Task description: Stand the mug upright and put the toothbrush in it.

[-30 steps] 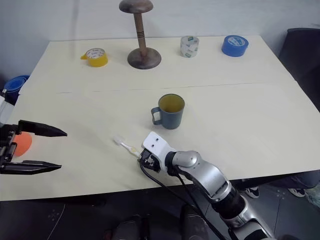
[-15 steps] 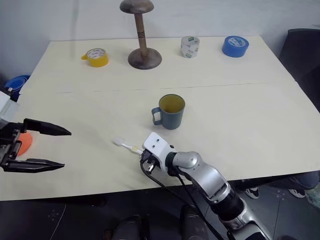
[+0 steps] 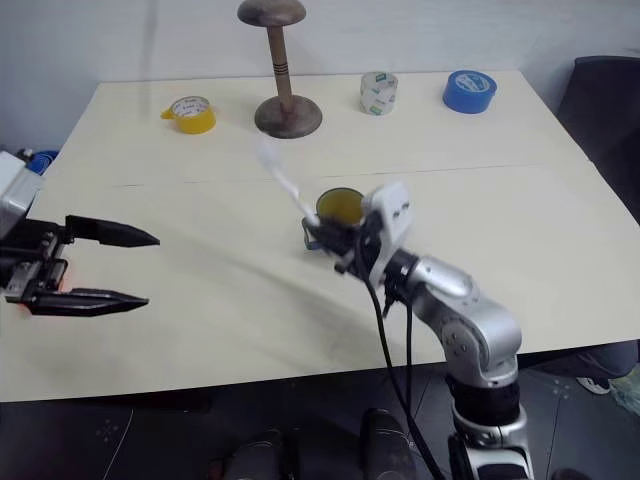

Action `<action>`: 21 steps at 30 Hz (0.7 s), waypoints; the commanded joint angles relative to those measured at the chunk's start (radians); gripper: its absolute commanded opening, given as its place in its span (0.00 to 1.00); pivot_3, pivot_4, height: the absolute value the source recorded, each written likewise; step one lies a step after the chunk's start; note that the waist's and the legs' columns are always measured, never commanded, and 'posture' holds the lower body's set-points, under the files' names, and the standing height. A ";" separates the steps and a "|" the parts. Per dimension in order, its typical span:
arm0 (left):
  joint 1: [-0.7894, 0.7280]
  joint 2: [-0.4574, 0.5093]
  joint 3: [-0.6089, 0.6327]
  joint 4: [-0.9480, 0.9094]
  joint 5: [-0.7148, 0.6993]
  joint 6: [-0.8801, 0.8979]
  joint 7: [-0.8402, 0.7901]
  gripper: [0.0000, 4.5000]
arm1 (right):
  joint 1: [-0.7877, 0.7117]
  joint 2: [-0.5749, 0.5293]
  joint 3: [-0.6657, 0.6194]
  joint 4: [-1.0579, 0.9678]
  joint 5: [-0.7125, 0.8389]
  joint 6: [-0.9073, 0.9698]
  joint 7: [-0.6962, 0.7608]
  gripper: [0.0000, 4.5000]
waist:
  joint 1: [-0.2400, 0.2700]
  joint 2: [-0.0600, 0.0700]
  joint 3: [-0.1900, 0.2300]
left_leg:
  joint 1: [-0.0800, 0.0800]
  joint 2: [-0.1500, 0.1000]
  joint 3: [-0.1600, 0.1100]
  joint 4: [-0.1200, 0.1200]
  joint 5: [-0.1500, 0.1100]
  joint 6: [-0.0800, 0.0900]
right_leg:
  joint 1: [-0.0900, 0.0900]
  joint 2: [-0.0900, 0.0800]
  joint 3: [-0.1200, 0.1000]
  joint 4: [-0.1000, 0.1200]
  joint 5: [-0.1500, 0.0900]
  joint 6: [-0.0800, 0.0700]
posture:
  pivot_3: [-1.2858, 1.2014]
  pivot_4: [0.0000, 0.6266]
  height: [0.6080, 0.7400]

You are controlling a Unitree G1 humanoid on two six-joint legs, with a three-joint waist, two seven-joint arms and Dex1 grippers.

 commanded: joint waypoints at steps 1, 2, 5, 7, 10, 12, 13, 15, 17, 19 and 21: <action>-0.034 -0.018 -0.018 0.002 -0.009 -0.002 0.025 1.00 | -0.105 0.064 -0.027 0.134 -0.061 -0.153 -0.080 0.08 | -0.002 0.000 0.000 | 0.000 0.000 0.000 0.000 0.000 0.000 | 0.000 0.000 0.000 0.000 0.000 0.000 | 0.52 0.24 1.00; -0.039 -0.024 -0.026 -0.001 -0.006 -0.006 0.028 1.00 | -0.137 0.077 -0.028 0.189 -0.085 -0.195 -0.094 0.08 | -0.004 0.000 0.000 | 0.000 0.000 0.000 0.000 0.000 0.000 | 0.000 0.000 0.000 0.000 0.000 0.000 | 0.52 0.24 1.00; -0.054 -0.035 -0.038 -0.002 0.000 -0.013 0.039 1.00 | -0.209 0.092 -0.027 0.341 -0.144 -0.295 -0.115 0.08 | -0.009 0.000 0.000 | 0.000 0.000 0.000 0.000 0.000 0.000 | 0.000 0.000 0.000 0.000 0.000 0.000 | 0.52 0.24 1.00; -0.065 -0.039 -0.040 -0.003 -0.004 -0.010 0.049 1.00 | -0.221 0.091 -0.012 0.409 -0.176 -0.349 -0.103 0.08 | -0.010 0.000 0.000 | 0.000 0.000 0.000 0.000 0.000 0.000 | 0.000 0.000 0.000 0.000 0.000 0.000 | 0.52 0.24 1.00; -0.067 -0.045 -0.040 -0.011 -0.006 -0.007 0.058 1.00 | -0.198 0.092 0.026 0.449 -0.222 -0.417 -0.083 0.08 | -0.019 0.000 0.000 | 0.000 0.000 0.000 0.000 0.000 0.000 | 0.000 0.000 0.000 0.000 0.000 0.000 | 0.52 0.24 1.00; -0.067 -0.047 -0.038 -0.016 -0.008 -0.006 0.062 1.00 | -0.182 0.092 0.042 0.454 -0.240 -0.441 -0.078 0.08 | -0.027 0.001 0.000 | 0.000 0.000 -0.001 -0.001 0.000 0.000 | 0.000 0.000 -0.001 0.000 0.000 0.000 | 0.52 0.24 1.00; -0.068 -0.048 -0.039 -0.019 -0.008 -0.004 0.066 1.00 | -0.173 0.089 0.052 0.454 -0.251 -0.453 -0.074 0.08 | -0.029 0.001 0.000 | 0.000 0.000 -0.001 -0.001 0.000 0.000 | 0.000 0.000 -0.001 0.000 0.000 0.000 | 0.52 0.24 1.00; -0.070 -0.049 -0.039 -0.019 -0.008 -0.004 0.068 1.00 | -0.161 0.088 0.061 0.454 -0.262 -0.466 -0.072 0.08 | -0.031 0.001 0.000 | 0.000 0.000 -0.001 0.000 0.000 0.000 | 0.000 0.000 0.000 0.000 0.000 0.000 | 0.52 0.24 1.00; -0.077 -0.050 -0.043 -0.015 -0.006 -0.007 0.072 1.00 | -0.148 0.088 0.067 0.445 -0.268 -0.471 -0.074 0.22 | -0.033 0.001 0.000 | 0.000 0.000 -0.001 0.000 0.000 0.000 | 0.000 0.000 0.000 0.000 0.000 0.000 | 0.52 0.24 1.00; -0.088 -0.052 -0.052 -0.008 -0.004 -0.010 0.075 1.00 | -0.132 0.089 0.072 0.426 -0.275 -0.472 -0.077 0.35 | -0.033 0.001 0.000 | 0.000 0.000 -0.001 0.000 0.000 0.000 | 0.000 0.000 0.000 0.000 0.000 0.000 | 0.52 0.24 1.00; -0.101 -0.055 -0.063 -0.002 -0.001 -0.013 0.076 1.00 | -0.113 0.090 0.078 0.396 -0.277 -0.465 -0.080 0.45 | -0.033 0.001 0.000 | 0.000 0.000 -0.001 0.000 0.000 0.000 | 0.000 0.000 0.000 0.000 0.000 0.000 | 0.52 0.24 1.00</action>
